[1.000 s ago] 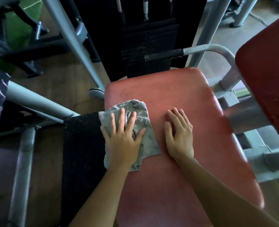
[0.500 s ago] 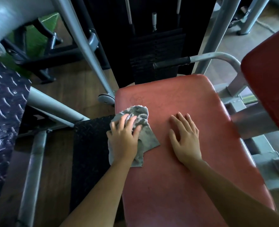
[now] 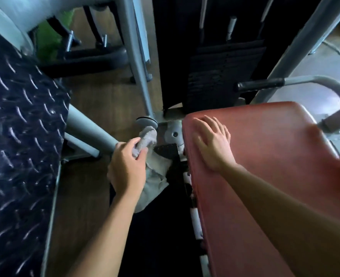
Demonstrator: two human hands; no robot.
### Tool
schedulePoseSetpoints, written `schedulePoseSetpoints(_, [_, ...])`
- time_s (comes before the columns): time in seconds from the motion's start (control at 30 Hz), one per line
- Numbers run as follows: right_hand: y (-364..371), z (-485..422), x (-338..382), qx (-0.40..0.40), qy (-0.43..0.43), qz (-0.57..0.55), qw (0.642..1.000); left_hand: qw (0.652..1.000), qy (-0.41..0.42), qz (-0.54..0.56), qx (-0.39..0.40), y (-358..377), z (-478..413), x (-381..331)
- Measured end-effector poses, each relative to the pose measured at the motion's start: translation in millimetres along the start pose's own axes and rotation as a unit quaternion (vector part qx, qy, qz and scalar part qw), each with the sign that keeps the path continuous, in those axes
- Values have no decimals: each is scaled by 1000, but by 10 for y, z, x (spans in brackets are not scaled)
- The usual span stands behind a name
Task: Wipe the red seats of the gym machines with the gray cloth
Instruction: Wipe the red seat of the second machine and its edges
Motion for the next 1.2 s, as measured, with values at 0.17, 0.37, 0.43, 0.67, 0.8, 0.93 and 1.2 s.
schedulePoseSetpoints(0.17, [175, -14, 81, -65, 12, 100, 993, 987, -108, 118, 29, 235, -423, 170])
schedulePoseSetpoints(0.37, [173, -17, 86, -82, 14, 64, 995, 963, -92, 235, 96, 833, -365, -57])
schedulePoseSetpoints(0.43, [164, -27, 71, -84, 14, 54, 995, 944, -124, 288, 102, 949, -312, -149])
schedulePoseSetpoints(0.67, [173, -35, 62, -88, 11, 45, 995, 758, -202, 575, 233, 1087, -99, -176])
schedulePoseSetpoints(0.8, [186, -27, 61, -94, 12, 37, 995, 842, -101, 502, 166, 1306, 23, -233])
schedulePoseSetpoints(0.93, [188, -31, 62, -97, 12, 36, 995, 840, -91, 512, 157, 1403, -35, -282])
schedulePoseSetpoints(1.2, [182, -28, 58, -94, 15, 38, 995, 867, -107, 464, 148, 1178, 309, -355])
Point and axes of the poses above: each hand's wrist, its own z-axis away from the middle knuckle, its own y-axis out of the palm, x = y × z, the point moved 1 cm from there along -z, towards the middle knuckle, and after that the axes turned 3 degrees about y, right-handed, at the moved point
